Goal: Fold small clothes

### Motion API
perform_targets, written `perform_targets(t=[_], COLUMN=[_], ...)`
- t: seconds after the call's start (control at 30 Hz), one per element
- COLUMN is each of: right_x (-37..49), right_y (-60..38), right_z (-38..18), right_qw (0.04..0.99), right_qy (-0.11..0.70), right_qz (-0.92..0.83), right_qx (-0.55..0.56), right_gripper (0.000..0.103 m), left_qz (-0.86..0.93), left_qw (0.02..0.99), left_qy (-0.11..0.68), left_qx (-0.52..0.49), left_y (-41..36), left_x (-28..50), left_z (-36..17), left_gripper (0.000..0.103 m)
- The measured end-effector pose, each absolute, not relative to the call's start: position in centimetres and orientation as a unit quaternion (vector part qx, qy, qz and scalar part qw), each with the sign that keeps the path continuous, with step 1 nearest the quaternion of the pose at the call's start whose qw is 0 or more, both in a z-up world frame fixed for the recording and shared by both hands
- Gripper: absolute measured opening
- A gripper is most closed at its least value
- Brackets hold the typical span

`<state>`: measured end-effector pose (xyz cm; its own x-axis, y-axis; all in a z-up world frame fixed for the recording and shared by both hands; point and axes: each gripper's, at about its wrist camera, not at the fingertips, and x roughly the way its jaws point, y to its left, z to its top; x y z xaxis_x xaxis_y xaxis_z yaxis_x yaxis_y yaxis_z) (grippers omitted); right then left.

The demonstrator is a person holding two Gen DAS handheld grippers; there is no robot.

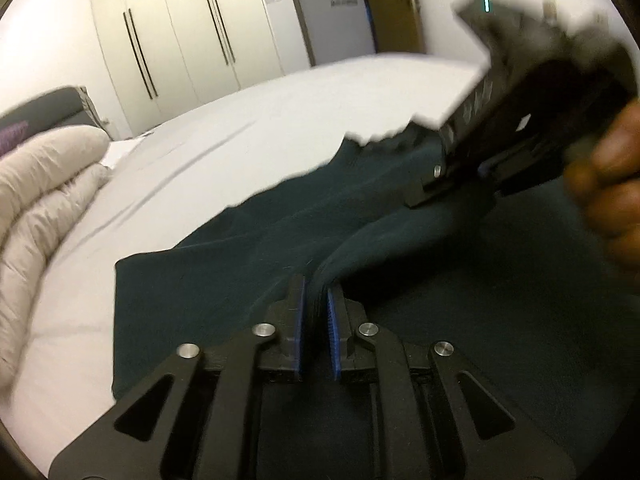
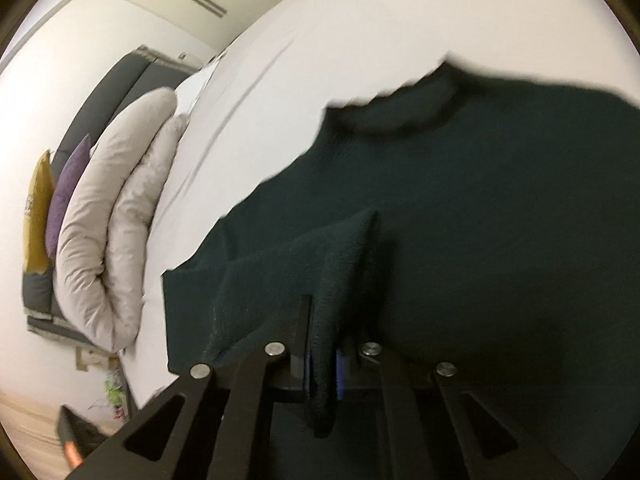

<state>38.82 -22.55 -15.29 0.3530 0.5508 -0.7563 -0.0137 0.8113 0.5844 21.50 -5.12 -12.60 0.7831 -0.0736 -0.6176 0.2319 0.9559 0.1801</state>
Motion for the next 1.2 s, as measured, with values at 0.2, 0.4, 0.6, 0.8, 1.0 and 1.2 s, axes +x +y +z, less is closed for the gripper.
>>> perform_targets(t=[0.2, 0.4, 0.6, 0.8, 1.0, 1.2], right_x=[38.6, 37.0, 36.3, 35.4, 34.9, 33.6], right_y=[-27.3, -29.3, -28.6, -29.5, -30.6, -29.8], right_z=[-15.1, -15.0, -14.8, -14.9, -16.2, -15.5], right_qw=[0.8, 0.806, 0.805, 0.791, 0.763, 0.763], right_qy=[0.531, 0.513, 0.514, 0.524, 0.538, 0.534], right_qz=[0.127, 0.106, 0.105, 0.095, 0.093, 0.116], right_qx=[0.251, 0.276, 0.277, 0.302, 0.346, 0.346], right_gripper=[0.009, 0.009, 0.009, 0.009, 0.01, 0.03], left_qz=[-0.076, -0.074, -0.058, 0.007, 0.021, 0.022], left_qw=[0.924, 0.92, 0.936, 0.942, 0.9, 0.904], left_qy=[0.356, 0.377, 0.345, 0.332, 0.43, 0.418], left_qx=[0.119, 0.076, 0.039, 0.046, 0.066, 0.088], left_y=[-4.8, -2.9, -1.1, 2.2, 3.6, 3.4], left_x=[21.1, 22.2, 21.5, 25.1, 29.4, 29.0], left_z=[-13.8, -14.1, -11.7, -9.4, -13.9, -14.0], left_gripper=[0.013, 0.013, 0.013, 0.013, 0.013, 0.013])
